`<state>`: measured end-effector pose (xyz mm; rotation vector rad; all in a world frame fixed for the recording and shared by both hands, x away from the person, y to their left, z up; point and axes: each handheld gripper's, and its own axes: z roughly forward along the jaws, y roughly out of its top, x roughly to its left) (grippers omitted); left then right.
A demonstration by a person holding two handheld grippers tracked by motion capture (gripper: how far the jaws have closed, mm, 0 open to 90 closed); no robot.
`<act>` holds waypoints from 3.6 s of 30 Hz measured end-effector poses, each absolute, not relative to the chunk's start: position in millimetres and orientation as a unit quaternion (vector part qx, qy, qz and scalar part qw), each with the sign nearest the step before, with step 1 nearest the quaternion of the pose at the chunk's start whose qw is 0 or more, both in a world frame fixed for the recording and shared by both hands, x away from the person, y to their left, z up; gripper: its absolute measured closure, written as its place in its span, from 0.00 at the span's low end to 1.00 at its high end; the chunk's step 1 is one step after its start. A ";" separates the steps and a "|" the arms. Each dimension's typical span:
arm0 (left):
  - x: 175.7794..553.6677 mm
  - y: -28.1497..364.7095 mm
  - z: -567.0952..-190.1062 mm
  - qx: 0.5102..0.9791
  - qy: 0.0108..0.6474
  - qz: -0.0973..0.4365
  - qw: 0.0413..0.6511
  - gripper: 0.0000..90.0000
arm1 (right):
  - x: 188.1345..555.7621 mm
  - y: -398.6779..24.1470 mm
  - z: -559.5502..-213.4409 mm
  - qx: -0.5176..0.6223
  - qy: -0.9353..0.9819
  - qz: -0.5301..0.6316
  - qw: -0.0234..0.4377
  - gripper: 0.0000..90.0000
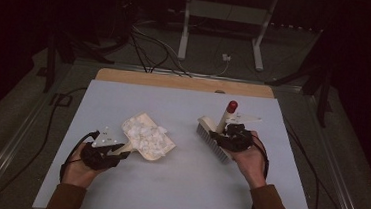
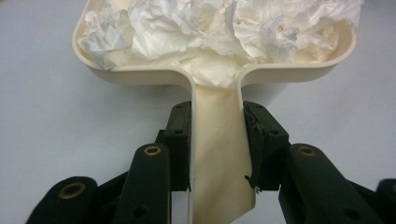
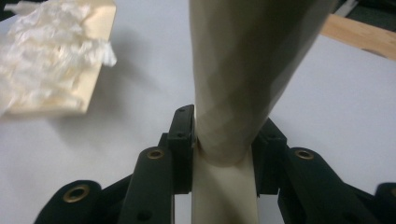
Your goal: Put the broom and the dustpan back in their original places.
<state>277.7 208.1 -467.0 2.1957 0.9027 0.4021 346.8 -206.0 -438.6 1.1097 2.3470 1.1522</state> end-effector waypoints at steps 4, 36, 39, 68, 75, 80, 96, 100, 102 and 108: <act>279.2 215.9 -465.5 0.842 0.366 0.162 0.360 0.74 | 344.9 -217.3 -440.8 0.361 0.832 0.396 0.143 0.74; 288.1 248.1 -481.8 0.746 0.518 0.236 0.346 0.74 | 331.4 -249.8 -424.0 0.357 0.777 0.482 0.191 0.60; 287.9 248.7 -483.6 0.741 0.525 0.238 0.344 0.74 | 331.4 -251.3 -422.2 0.378 0.761 0.488 0.199 0.64; 276.2 231.8 -492.4 0.726 0.546 0.249 0.337 0.74 | 310.6 -280.0 -402.6 0.329 0.806 0.463 0.168 0.77; 276.6 226.6 -489.7 0.729 0.540 0.256 0.333 0.74 | 307.2 -289.3 -400.5 0.307 0.817 0.469 0.132 0.77; 276.7 224.9 -487.5 0.725 0.542 0.261 0.336 0.74 | 305.4 -296.2 -397.6 0.296 0.823 0.470 0.123 0.77; 277.0 226.5 -487.9 0.722 0.545 0.265 0.333 0.74 | 309.9 -315.5 -397.6 0.277 0.847 0.452 0.030 0.77; 277.6 226.1 -488.7 0.722 0.547 0.265 0.332 0.74 | 316.8 -315.1 -401.4 0.278 0.852 0.443 0.018 0.77; 277.9 225.5 -489.2 0.722 0.547 0.264 0.333 0.74 | 320.6 -314.0 -403.2 0.289 0.850 0.440 0.029 0.76; 278.7 223.9 -491.5 0.724 0.546 0.261 0.332 0.74 | 323.5 -301.4 -415.2 0.336 0.839 0.416 0.099 0.67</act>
